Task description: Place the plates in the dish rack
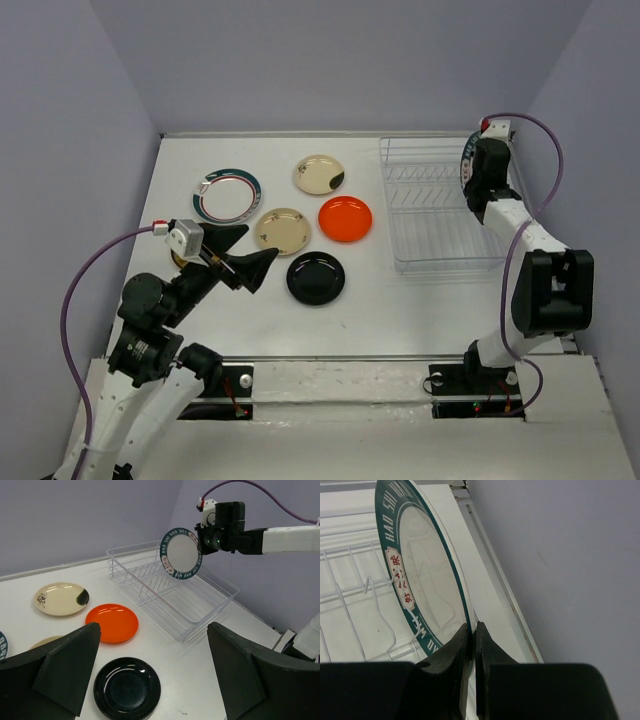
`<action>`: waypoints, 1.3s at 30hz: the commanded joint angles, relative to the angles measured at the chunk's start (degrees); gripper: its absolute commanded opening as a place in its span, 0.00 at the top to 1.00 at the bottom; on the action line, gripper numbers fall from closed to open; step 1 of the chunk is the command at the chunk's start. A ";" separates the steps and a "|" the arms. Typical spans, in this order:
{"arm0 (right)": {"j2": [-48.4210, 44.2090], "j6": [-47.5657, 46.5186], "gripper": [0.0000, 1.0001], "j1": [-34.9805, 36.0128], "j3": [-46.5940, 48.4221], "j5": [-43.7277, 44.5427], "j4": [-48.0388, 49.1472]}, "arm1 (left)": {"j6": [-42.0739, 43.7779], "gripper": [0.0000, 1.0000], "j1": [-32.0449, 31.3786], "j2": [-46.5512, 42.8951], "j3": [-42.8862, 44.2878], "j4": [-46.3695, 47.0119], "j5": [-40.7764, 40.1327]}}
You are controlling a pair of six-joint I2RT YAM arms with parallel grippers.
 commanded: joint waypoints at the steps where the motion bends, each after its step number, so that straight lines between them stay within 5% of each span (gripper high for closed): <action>1: -0.57 2.96 0.83 -0.20 1.28 1.55 4.98 | -0.87 0.01 -0.31 0.96 1.34 1.65 -2.28; 7: -0.74 4.62 0.30 -0.20 6.54 6.12 -1.95 | -2.72 0.01 0.04 2.10 1.43 1.57 -5.45; 10: -2.75 11.79 0.22 -0.20 15.91 4.11 -13.27 | -2.46 0.01 0.31 2.45 1.52 1.30 -6.85; 15: -9.07 17.45 0.22 13.12 18.95 -4.40 -20.85 | -1.93 0.01 1.27 3.77 2.75 -1.86 -14.99; 17: -9.97 24.18 0.38 26.28 17.63 -7.13 -20.43 | -2.54 0.01 1.63 4.21 3.89 -4.31 -21.85; 19: -9.53 29.45 0.47 31.30 15.79 -11.35 -18.59 | -3.24 0.01 1.98 4.04 4.15 -5.02 -25.73; 20: -9.27 32.20 0.62 33.70 12.56 -13.98 -16.49 | -3.60 0.01 2.07 3.77 4.16 -5.38 -28.88; 24: -5.32 41.96 0.76 43.90 7.09 -16.82 -6.81 | -5.27 0.01 2.42 2.37 3.72 -6.43 -36.11; 27: -1.29 43.56 0.75 48.47 6.29 -14.19 -6.70 | -6.85 0.01 2.42 2.63 3.01 -7.48 -39.62; 30: -1.09 47.59 0.56 49.01 -0.44 -14.79 -8.12 | -6.94 0.01 2.51 3.59 3.01 -8.37 -39.38; 33: -3.28 49.36 0.48 49.01 -6.52 -17.85 -8.73 | -6.07 0.01 2.95 4.03 2.66 -6.88 -36.05; 39: -4.53 50.68 0.45 49.01 -15.50 -23.83 -10.66 | -4.92 0.01 4.96 5.35 2.31 -5.20 -29.10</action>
